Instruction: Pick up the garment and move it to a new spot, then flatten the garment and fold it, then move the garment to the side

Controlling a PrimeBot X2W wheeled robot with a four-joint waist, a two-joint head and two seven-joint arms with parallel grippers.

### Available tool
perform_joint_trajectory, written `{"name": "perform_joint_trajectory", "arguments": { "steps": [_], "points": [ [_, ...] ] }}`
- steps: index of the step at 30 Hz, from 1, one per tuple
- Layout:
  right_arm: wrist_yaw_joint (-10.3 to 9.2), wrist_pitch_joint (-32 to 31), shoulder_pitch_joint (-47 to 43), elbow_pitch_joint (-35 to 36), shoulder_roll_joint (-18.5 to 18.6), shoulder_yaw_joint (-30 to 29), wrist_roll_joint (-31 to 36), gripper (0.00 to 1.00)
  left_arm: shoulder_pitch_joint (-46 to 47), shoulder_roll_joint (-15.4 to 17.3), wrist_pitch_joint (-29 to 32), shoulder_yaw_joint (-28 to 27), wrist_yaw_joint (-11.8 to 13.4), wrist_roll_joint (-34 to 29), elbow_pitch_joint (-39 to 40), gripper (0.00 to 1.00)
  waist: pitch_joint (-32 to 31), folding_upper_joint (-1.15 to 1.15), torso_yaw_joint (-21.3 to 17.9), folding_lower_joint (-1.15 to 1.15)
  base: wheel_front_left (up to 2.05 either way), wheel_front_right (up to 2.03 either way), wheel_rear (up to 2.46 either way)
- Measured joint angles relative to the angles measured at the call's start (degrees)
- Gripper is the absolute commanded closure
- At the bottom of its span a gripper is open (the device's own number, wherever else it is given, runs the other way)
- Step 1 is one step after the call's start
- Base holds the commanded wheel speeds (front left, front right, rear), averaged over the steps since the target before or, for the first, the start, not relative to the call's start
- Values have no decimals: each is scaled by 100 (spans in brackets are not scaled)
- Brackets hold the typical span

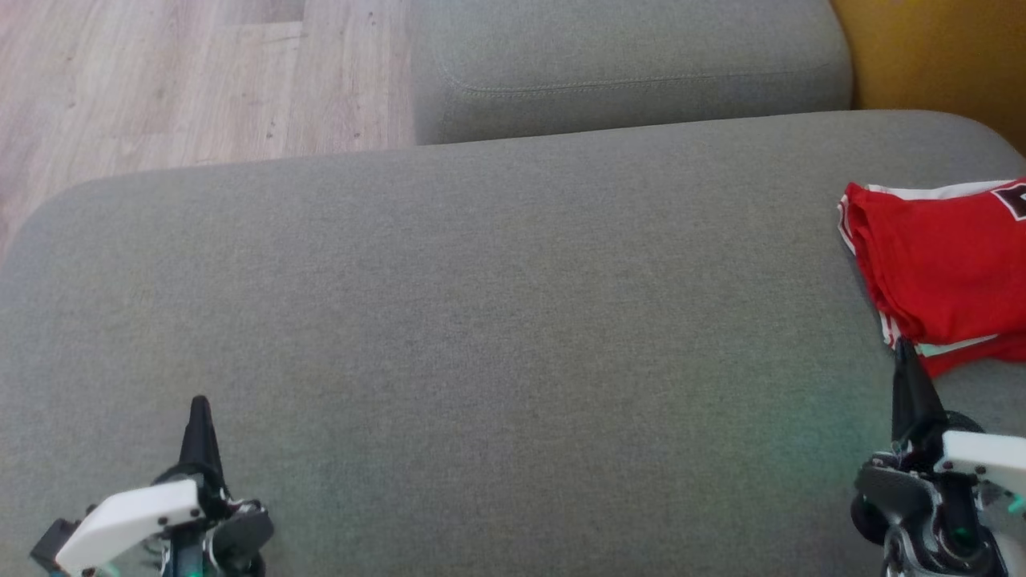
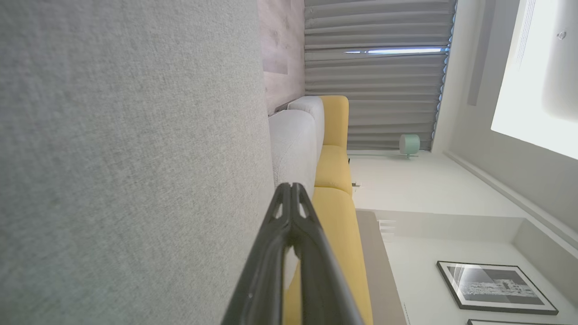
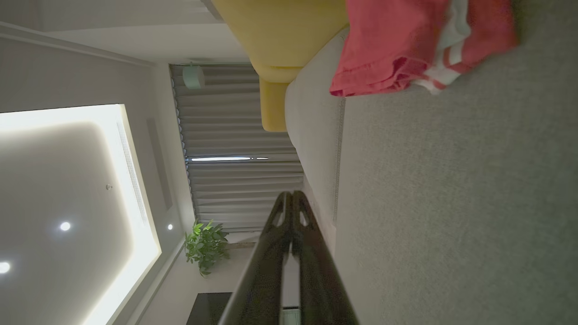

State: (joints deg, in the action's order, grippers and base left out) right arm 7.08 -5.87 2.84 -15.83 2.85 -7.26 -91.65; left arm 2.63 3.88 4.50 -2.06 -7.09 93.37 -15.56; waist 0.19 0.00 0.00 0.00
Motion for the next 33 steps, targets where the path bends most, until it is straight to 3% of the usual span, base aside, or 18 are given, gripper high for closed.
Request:
{"name": "perform_joint_trajectory", "arguments": {
  "steps": [33],
  "points": [
    [0,-21,59,0,-9,-24,-27,100,63,-45,51,-111,0,40,-5,100,-1,0,0,0,0,0,0]
  ]
}}
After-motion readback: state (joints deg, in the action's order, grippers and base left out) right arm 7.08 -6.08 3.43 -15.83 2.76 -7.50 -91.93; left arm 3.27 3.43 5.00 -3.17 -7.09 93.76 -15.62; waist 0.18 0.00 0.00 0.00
